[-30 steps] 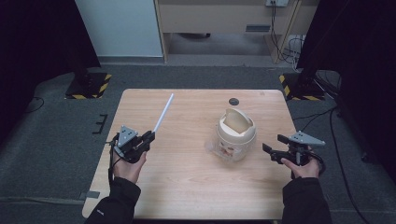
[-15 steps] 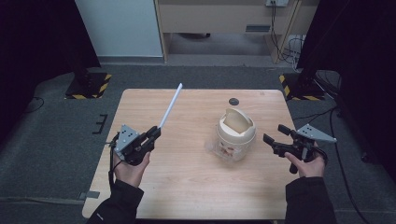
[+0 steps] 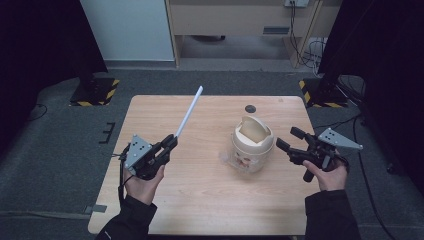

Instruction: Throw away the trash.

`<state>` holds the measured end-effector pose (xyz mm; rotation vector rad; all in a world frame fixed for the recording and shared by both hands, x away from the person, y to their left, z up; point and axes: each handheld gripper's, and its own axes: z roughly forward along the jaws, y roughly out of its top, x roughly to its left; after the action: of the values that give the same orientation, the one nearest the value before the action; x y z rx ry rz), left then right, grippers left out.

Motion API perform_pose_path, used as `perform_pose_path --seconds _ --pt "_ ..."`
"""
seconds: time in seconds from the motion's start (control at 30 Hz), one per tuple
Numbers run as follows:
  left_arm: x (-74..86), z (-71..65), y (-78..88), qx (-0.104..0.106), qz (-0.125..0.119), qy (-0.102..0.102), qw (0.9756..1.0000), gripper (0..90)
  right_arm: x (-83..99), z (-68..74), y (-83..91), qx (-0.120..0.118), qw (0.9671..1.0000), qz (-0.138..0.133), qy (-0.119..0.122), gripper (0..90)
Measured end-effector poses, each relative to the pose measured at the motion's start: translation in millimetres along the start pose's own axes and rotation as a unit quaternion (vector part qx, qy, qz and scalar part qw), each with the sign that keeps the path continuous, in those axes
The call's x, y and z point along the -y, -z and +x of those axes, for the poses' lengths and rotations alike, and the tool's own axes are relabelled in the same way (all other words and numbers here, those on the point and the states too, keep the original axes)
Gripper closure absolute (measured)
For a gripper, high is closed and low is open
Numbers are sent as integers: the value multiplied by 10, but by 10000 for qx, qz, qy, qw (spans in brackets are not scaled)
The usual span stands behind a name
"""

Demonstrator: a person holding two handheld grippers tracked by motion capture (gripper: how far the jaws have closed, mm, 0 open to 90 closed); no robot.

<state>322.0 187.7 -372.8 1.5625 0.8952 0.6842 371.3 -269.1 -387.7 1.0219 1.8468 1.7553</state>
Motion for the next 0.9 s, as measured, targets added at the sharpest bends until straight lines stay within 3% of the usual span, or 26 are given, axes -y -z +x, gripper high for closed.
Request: perform_pose_path --seconds 0.27,0.6,0.9 --pt "-1 -128 -55 129 8 -142 9998 799 -165 141 -104 -209 9997 -15 118 215" --pt "-19 -241 -136 236 -21 -253 9994 799 -324 313 -318 -424 9987 -259 -65 216" --pt "5 -348 -178 331 -11 -332 9989 799 -385 497 -528 -647 9976 -201 -109 228"
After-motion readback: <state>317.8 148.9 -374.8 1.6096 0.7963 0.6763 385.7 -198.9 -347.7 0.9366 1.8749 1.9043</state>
